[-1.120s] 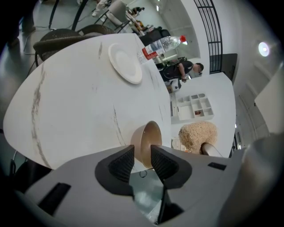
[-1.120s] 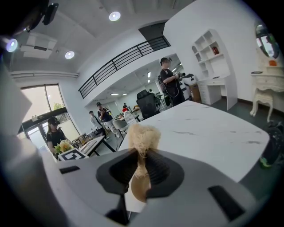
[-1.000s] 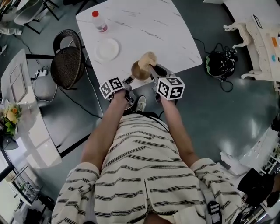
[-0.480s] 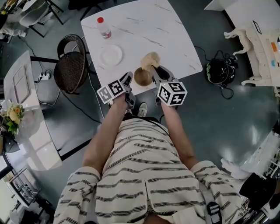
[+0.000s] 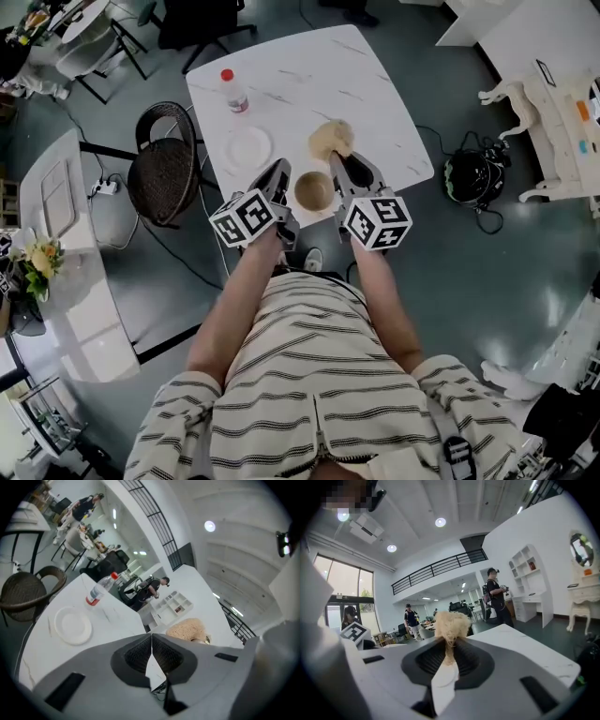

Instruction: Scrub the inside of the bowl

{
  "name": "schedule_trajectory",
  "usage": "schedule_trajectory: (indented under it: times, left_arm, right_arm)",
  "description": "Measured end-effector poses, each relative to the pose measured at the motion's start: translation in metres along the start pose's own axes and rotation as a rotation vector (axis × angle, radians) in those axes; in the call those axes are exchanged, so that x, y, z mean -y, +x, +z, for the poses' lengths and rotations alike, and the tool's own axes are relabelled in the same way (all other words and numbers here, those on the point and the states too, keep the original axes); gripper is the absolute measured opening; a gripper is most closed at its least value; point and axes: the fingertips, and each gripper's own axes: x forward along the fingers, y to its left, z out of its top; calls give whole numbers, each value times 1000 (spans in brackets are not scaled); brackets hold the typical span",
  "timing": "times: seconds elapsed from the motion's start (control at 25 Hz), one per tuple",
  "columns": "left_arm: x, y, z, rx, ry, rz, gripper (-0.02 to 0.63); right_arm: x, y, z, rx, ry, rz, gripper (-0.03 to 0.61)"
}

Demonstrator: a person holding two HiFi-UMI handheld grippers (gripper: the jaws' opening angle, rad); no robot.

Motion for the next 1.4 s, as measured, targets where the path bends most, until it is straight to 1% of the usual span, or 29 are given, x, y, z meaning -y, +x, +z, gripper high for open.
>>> schedule_trajectory:
  times: [0.12,0.32,0.6,0.76,0.96,1.4]
  left_arm:
    - [20,-7,20,51,113,-16,5]
    - [52,-16,44,105,281,-56,5]
    - [93,-24,71,179,512,-69,3]
    - [110,-28,78,195,591,-83,4]
    - [131,-32,89,239,690,-82,5]
    - [153,-53,109,368,817,-17,5]
  right_arm:
    - [-6,-3,16,33,-12,0,60]
    - [-12,-4,40,85,-34,-9,60]
    - [-26,-6,78,155,-93,-11,61]
    - [-33,-10,94,196,-134,-11,61]
    - [-36,-13,107,227,-162,-21,61]
    - [-51,-25,128,287,-259,-35,61]
